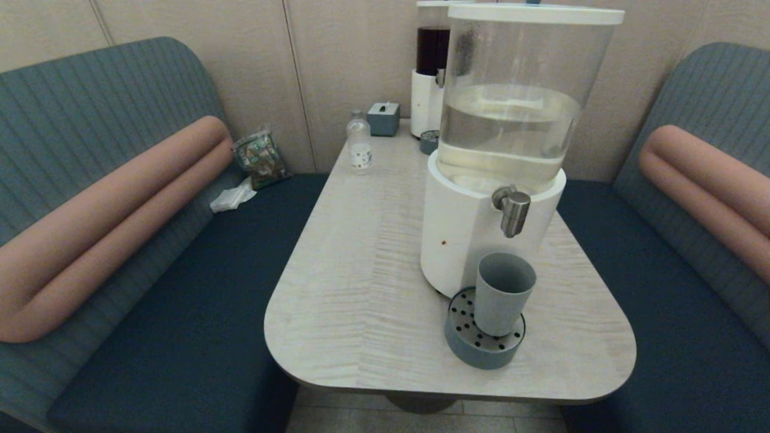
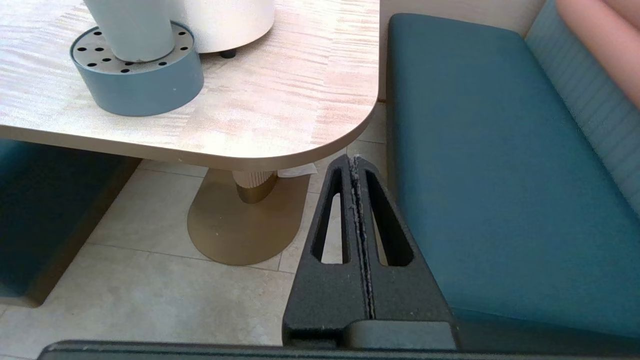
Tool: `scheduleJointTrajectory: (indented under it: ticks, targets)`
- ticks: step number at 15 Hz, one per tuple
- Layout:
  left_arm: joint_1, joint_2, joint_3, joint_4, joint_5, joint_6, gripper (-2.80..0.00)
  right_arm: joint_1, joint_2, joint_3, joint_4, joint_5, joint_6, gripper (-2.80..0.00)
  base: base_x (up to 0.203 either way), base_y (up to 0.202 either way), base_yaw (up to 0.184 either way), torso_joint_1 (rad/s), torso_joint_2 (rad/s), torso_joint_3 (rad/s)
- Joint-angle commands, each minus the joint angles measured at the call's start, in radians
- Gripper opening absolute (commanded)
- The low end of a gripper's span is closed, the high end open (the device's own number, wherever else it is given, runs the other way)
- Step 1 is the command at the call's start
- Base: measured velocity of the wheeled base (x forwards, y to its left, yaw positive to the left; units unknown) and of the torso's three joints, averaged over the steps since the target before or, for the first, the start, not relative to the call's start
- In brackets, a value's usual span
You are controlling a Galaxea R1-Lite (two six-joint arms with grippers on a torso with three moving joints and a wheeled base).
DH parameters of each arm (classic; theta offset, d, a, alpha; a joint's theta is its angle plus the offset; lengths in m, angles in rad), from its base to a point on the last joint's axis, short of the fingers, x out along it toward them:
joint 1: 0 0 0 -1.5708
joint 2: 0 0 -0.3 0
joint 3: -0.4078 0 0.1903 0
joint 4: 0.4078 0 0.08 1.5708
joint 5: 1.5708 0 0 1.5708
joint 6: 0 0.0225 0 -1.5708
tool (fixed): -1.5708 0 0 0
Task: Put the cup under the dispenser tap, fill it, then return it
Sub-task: Turn on the faucet
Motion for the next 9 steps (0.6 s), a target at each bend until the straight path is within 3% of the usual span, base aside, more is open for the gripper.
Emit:
scheduleJointTrajectory:
  ticks: [1, 3, 5, 6, 7, 9]
  targets:
    - [0.021, -0.281, 0.041, 0.098, -0.006, -0.011, -2.8, 0.0, -0.004, 0.0, 0.0, 0.0, 0.0, -2.8, 0.0, 0.0, 0.0, 0.0, 0.0, 0.0]
    - [0.032, -0.378, 0.086, 0.191, -0.04, -0.075, -2.8, 0.0, -0.004, 0.0, 0.001, -0.001, -0.002, -2.8, 0.0, 0.0, 0.0, 0.0, 0.0, 0.0]
    - [0.04, -0.375, 0.119, 0.34, -0.193, -0.189, -2.8, 0.0, -0.004, 0.0, 0.002, -0.004, -0.006, -2.8, 0.0, 0.0, 0.0, 0.0, 0.0, 0.0]
    - [0.042, -0.373, 0.122, 0.354, -0.263, -0.229, -2.8, 0.0, -0.004, 0.0, 0.002, -0.003, -0.005, -2.8, 0.0, 0.0, 0.0, 0.0, 0.0, 0.0]
    - [0.042, -0.373, 0.121, 0.357, -0.298, -0.298, -2.8, 0.0, -0.004, 0.0, 0.002, -0.003, -0.004, -2.8, 0.0, 0.0, 0.0, 0.0, 0.0, 0.0]
    - [0.042, -0.372, 0.108, 0.35, -0.306, -0.455, -2.8, 0.0, -0.004, 0.0, 0.003, 0.0, -0.006, -2.8, 0.0, 0.0, 0.0, 0.0, 0.0, 0.0]
